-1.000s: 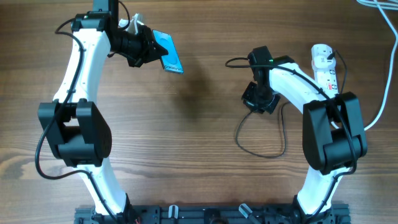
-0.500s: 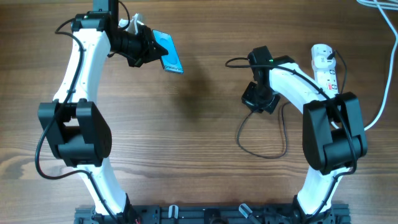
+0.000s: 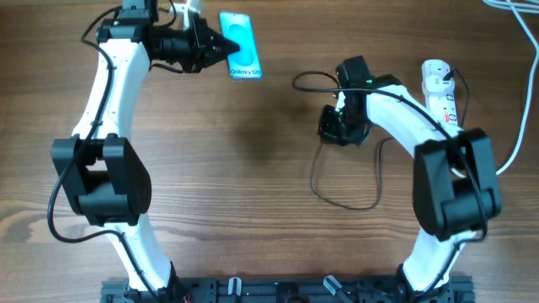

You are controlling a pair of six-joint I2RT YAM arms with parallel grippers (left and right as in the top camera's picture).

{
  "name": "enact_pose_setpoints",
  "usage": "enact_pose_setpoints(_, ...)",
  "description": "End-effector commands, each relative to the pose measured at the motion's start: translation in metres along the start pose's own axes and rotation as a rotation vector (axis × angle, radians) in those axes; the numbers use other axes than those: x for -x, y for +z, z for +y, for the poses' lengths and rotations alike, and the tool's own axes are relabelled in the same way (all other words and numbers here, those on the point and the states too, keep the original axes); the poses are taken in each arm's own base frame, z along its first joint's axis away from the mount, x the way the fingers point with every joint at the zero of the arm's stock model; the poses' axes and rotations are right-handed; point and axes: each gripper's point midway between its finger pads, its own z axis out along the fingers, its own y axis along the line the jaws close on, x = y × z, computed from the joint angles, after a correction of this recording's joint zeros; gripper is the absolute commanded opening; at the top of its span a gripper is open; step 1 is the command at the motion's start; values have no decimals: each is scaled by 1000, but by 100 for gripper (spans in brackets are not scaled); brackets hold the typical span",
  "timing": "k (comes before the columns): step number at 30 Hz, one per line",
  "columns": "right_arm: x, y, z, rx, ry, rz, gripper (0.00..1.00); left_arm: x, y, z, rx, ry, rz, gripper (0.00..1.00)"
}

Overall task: Plug charger to phone and switch on socket
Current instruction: 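Align the connector under the phone's bottom port with the right gripper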

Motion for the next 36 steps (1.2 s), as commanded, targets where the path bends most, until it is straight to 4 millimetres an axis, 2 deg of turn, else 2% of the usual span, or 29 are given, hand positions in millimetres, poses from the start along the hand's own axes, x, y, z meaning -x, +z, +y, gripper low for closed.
enact_pose_setpoints(1, -10, -62, 63, 267, -253, -65, 4, -7, -10, -44, -163, 111, 29, 4)
enact_pose_setpoints(3, -13, -80, 71, 291, -295, -105, 4, -7, -9, -44, -163, 115, 29, 4)
enact_pose_setpoints(5, -21, -108, 83, 323, -338, -165, 4, -8, -6, -47, -167, 130, 33, 4)
enact_pose_setpoints(9, -44, -135, 107, 367, -474, -213, 4, -14, 9, -57, -178, 192, 54, 4)
enact_pose_setpoints(15, -76, -131, 131, 381, -604, -179, 4, -29, 31, -69, -186, 285, 95, 4)
enact_pose_setpoints(19, -81, -129, 139, 390, -632, -177, 4, -31, 40, -67, -153, 292, 97, 4)
enact_pose_setpoints(23, -62, -126, 126, 287, -516, -242, 5, -32, 41, -66, -146, 289, 98, 4)
enact_pose_setpoints(27, -53, -132, 137, 323, -542, -294, 5, -36, 41, -65, -146, 260, 115, 4)
enact_pose_setpoints(31, -46, -137, 146, 364, -486, -322, 5, -48, 35, -83, -272, 332, 161, 4)
enact_pose_setpoints(36, -45, -138, 148, 375, -455, -322, 4, -48, 35, -83, -272, 340, 160, 4)
